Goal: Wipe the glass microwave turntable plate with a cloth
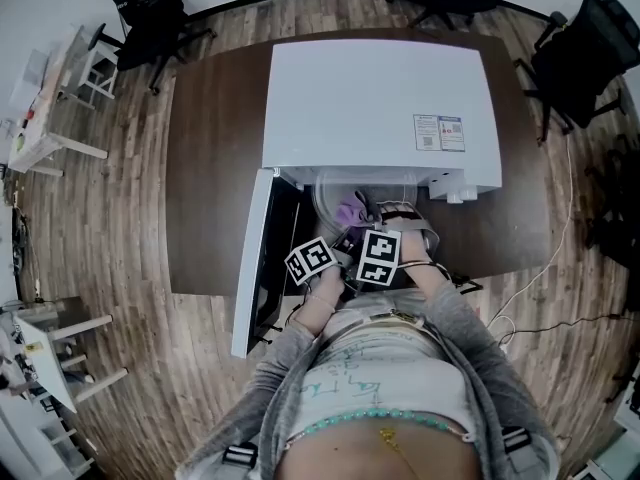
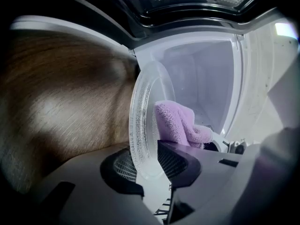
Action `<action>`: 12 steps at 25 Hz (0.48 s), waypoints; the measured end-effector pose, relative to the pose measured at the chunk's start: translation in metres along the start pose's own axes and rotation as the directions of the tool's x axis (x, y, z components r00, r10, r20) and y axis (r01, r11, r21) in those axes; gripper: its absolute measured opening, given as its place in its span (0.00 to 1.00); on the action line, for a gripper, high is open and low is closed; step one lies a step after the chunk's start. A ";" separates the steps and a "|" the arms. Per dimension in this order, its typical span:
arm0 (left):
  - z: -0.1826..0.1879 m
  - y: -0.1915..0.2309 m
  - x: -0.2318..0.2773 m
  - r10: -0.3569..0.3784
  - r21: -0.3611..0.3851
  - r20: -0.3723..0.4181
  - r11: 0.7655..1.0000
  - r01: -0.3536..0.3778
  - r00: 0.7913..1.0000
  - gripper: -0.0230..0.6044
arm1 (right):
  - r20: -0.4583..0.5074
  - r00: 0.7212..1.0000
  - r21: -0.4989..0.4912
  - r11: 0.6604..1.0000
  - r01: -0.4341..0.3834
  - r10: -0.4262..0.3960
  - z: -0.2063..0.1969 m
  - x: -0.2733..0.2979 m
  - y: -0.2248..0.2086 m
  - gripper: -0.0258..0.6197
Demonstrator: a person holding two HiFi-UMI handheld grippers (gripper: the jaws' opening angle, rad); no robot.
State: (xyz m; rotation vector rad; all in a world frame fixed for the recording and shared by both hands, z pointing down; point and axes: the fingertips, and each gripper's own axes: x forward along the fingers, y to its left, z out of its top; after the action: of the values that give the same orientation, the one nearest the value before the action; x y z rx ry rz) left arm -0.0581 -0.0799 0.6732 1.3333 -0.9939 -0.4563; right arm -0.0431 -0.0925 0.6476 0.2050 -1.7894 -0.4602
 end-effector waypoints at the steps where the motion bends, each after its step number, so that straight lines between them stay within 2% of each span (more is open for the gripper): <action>1: 0.001 0.000 0.000 0.000 0.001 0.000 1.000 0.000 1.000 0.19 | -0.001 1.000 -0.021 1.000 -0.001 0.001 0.002 0.001 -0.001 0.23; 7: 0.002 0.000 -0.001 -0.001 0.008 -0.002 1.000 0.001 1.000 0.19 | 0.020 1.000 -0.134 0.991 -0.019 0.022 0.022 0.008 -0.013 0.23; 12: 0.001 0.000 -0.001 0.000 0.008 -0.008 1.000 0.000 1.000 0.20 | 0.055 0.998 -0.183 0.983 -0.027 0.038 0.052 0.015 -0.017 0.23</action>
State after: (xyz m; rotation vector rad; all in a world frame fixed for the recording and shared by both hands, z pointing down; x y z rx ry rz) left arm -0.0593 -0.0800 0.6728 1.3418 -0.9899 -0.4473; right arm -0.0989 -0.1036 0.6431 0.0350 -1.7929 -0.6079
